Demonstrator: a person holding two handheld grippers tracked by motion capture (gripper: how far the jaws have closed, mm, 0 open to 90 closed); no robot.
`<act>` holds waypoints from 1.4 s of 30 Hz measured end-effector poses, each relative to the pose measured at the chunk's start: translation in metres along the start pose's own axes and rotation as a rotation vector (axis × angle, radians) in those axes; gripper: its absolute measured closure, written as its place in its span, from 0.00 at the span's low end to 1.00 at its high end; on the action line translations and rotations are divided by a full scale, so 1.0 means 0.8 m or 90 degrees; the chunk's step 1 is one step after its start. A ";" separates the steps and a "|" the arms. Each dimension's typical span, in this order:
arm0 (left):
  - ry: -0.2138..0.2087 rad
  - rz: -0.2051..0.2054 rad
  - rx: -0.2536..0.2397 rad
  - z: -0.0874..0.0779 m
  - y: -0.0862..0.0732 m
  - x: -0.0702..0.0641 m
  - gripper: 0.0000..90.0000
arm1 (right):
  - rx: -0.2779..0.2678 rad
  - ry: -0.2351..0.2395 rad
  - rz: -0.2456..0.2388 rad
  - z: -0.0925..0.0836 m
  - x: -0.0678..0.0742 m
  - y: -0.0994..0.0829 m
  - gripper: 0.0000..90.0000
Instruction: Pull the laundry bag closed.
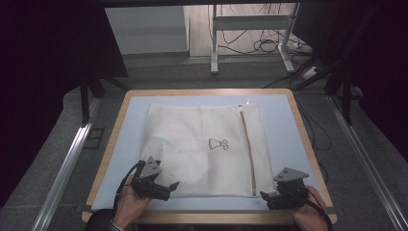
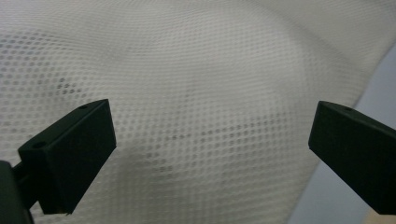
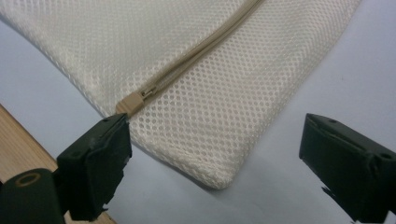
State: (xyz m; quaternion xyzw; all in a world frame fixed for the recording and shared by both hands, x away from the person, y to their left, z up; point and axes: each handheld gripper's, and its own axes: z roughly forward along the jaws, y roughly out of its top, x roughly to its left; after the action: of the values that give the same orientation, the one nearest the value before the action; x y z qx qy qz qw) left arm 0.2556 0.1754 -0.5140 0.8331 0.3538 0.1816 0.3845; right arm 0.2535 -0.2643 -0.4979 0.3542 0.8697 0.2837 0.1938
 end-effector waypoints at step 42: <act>-0.031 0.028 -0.039 -0.005 -0.001 0.001 0.01 | -0.074 0.017 0.047 -0.006 -0.019 0.005 0.03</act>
State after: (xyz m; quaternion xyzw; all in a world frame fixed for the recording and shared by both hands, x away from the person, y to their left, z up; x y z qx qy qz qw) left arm 0.2534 0.1785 -0.5118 0.8328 0.3202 0.1806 0.4140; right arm 0.2629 -0.2751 -0.4897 0.3703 0.8406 0.3453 0.1922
